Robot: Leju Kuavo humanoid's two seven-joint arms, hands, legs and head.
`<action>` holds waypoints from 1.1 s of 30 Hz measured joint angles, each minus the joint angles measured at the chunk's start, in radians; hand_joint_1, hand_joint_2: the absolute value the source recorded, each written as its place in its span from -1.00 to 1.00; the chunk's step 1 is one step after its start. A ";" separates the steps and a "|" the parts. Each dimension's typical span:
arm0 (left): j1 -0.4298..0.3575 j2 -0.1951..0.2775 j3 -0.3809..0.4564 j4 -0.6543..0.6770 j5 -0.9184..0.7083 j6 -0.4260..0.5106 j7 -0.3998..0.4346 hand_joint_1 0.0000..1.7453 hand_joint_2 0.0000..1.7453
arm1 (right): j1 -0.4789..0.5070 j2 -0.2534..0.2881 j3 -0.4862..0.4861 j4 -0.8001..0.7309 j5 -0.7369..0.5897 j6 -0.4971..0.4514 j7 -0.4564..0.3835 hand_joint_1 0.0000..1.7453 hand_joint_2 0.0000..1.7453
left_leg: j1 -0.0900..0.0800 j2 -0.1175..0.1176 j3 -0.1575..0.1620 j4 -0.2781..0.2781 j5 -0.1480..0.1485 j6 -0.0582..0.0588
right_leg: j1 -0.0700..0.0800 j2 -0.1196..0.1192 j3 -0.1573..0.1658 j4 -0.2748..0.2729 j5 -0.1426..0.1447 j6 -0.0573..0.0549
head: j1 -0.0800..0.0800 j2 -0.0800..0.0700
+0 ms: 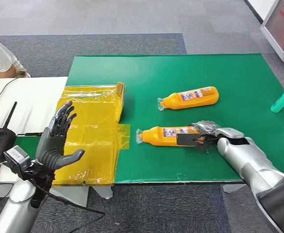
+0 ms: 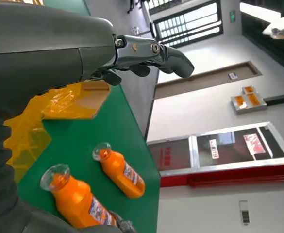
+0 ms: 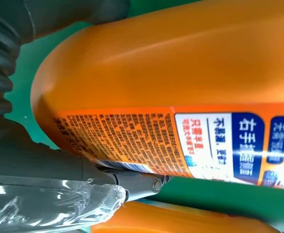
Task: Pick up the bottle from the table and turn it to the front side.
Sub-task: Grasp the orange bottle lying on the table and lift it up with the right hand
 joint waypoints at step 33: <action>-0.077 0.021 0.001 0.117 0.307 -0.039 0.077 -1.00 1.00 | 0.318 0.043 -0.474 -0.500 -0.581 -0.020 -0.327 1.00 1.00 | 0.000 0.000 -0.001 0.000 0.000 0.000 | 0.001 0.000 -0.001 0.000 0.000 0.000 | 0.000 0.000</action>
